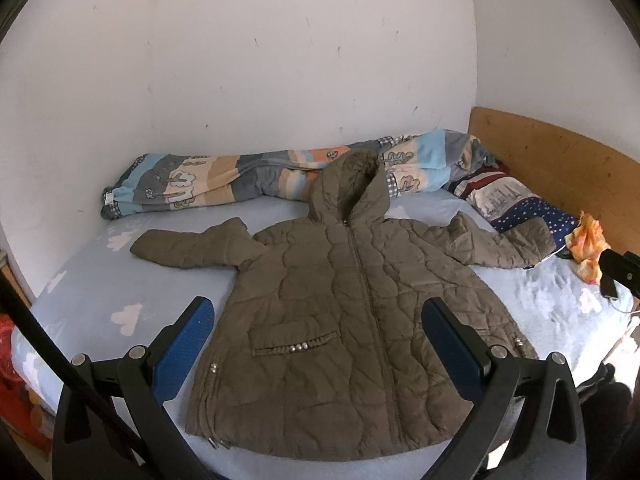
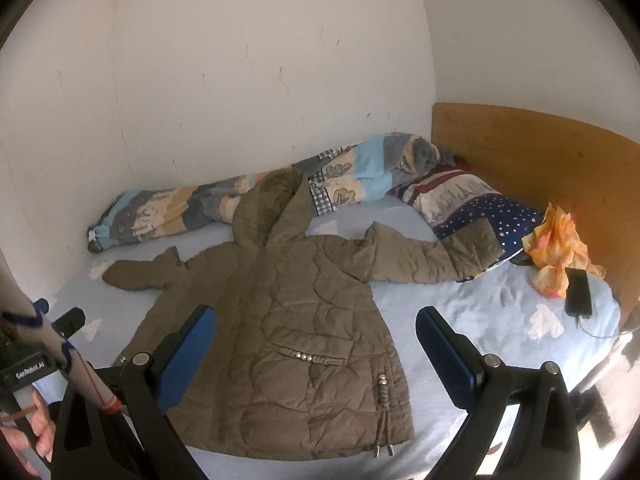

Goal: Fold large clothes

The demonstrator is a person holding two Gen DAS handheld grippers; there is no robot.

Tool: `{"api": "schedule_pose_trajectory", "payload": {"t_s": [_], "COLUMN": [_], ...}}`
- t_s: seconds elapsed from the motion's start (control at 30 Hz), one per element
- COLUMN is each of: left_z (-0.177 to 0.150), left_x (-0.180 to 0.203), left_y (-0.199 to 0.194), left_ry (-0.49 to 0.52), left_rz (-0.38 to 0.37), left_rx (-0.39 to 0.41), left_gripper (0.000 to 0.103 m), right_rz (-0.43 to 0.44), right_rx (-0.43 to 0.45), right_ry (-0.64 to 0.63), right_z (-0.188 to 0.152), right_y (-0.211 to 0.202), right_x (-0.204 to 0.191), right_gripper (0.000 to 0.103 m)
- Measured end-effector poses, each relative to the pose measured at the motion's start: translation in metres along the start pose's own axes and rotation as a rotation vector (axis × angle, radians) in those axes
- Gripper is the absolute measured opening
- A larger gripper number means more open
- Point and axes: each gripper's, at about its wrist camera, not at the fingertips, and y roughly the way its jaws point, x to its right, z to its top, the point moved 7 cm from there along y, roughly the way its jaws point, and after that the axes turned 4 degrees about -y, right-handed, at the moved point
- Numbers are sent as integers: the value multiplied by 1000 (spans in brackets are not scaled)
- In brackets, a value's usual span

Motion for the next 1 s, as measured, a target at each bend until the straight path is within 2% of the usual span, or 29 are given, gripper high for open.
{"api": "schedule_pose_trajectory", "payload": {"t_s": [0.13,0.23,0.43,0.57,0.67,0.8,1.0], "left_z": [11,24,44,29,23,18,10], "left_x": [5,10,14,6,-1,-4,-2], "left_y": [24,48,101,134,153,165,173], "left_ry": [34,64,58,36,-36,-48,-80], "left_rz": [24,70,116,156,122,139,117], "left_rx": [-14,-5,5,-30,-113,-134,-172], "left_gripper": [103,103,103,103,103,103,103], "right_rz": [-12,-14,-29,-68,-82,-32,8], "right_rx": [-27,-51,-68,-94,-127,-218,-223], "right_ry": [-15,-46,-110,-146,-139,-110,-117], "right_z": [-3,-3,12,15,0,-15,-19], "right_y": [24,44,93,131,155,179,184], "right_x": [2,-1,-11,-13,-11,-16,-34], "right_gripper": [102,102,102,102,102,102,102]}}
